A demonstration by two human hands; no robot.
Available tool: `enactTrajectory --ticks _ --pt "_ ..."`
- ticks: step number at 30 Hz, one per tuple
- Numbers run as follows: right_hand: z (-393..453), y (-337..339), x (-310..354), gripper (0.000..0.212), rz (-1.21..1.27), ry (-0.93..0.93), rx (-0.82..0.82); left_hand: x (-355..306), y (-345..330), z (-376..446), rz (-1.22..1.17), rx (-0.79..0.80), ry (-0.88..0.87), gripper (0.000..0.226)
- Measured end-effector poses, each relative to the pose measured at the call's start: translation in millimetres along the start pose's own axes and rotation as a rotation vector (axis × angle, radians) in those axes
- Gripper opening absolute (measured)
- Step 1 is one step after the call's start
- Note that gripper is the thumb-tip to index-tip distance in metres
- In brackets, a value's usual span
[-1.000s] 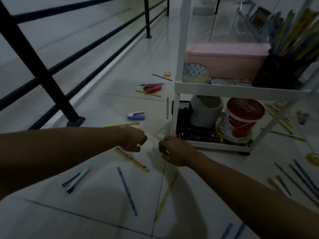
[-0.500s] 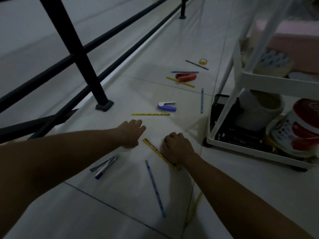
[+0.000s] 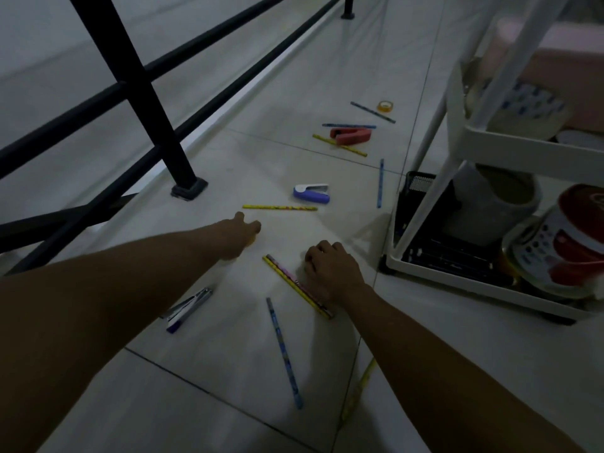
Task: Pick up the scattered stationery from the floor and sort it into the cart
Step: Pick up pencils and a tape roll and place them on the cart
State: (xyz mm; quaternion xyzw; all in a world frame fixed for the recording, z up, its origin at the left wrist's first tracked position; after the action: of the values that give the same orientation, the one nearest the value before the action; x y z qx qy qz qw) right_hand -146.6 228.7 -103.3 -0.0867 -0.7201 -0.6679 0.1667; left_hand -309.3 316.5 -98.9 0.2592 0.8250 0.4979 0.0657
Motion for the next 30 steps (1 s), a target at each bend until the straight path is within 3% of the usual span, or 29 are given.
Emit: enactTrajectory --ticks 4,9,11,15,20,26,30 --pt "-3.0 1.1 1.9 0.031 -0.022 0.022 0.024 -3.4 -5.1 -6.3 -0.033 0.033 0.026 0.046" --pt "-3.4 5.9 -4.3 0.038 0.075 -0.034 0.134 -6.0 9.2 -15.2 -0.071 -0.030 0.028 0.076" --pt "-6.3 20.6 -7.2 0.038 0.246 -0.084 0.101 -15.4 35.2 -22.9 -0.123 -0.128 -0.021 0.079" --pt "-26.5 56.9 -15.3 0.039 0.765 -0.268 -0.008 -71.8 97.6 -54.7 -0.254 -0.362 -0.342 0.037" --pt "-72.6 106.6 -13.4 0.048 1.329 -0.380 -0.010 -146.2 160.0 -109.3 -0.316 -0.641 -0.625 0.036" --pt "-134.1 195.6 -53.6 0.028 1.324 -0.277 -0.338 -222.1 212.6 -144.7 -0.478 -0.809 -0.776 0.048" --pt "-172.9 250.1 -74.5 0.023 1.128 -0.120 -0.535 -269.6 241.3 -160.5 -0.528 -0.888 -0.906 0.049"
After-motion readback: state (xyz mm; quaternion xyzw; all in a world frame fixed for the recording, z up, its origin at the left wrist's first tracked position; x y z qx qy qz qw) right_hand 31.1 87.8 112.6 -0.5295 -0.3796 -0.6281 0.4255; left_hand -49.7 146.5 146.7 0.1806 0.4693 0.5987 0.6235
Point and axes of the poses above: each hand's wrist, its own z-axis towards the middle knuckle, its own y-axis out of the back of the hand, x = y × z, the point moved 10 cm from there along z, towards the middle knuckle, and after that the axes turned 5 degrees about z, right-handed, at the moved point
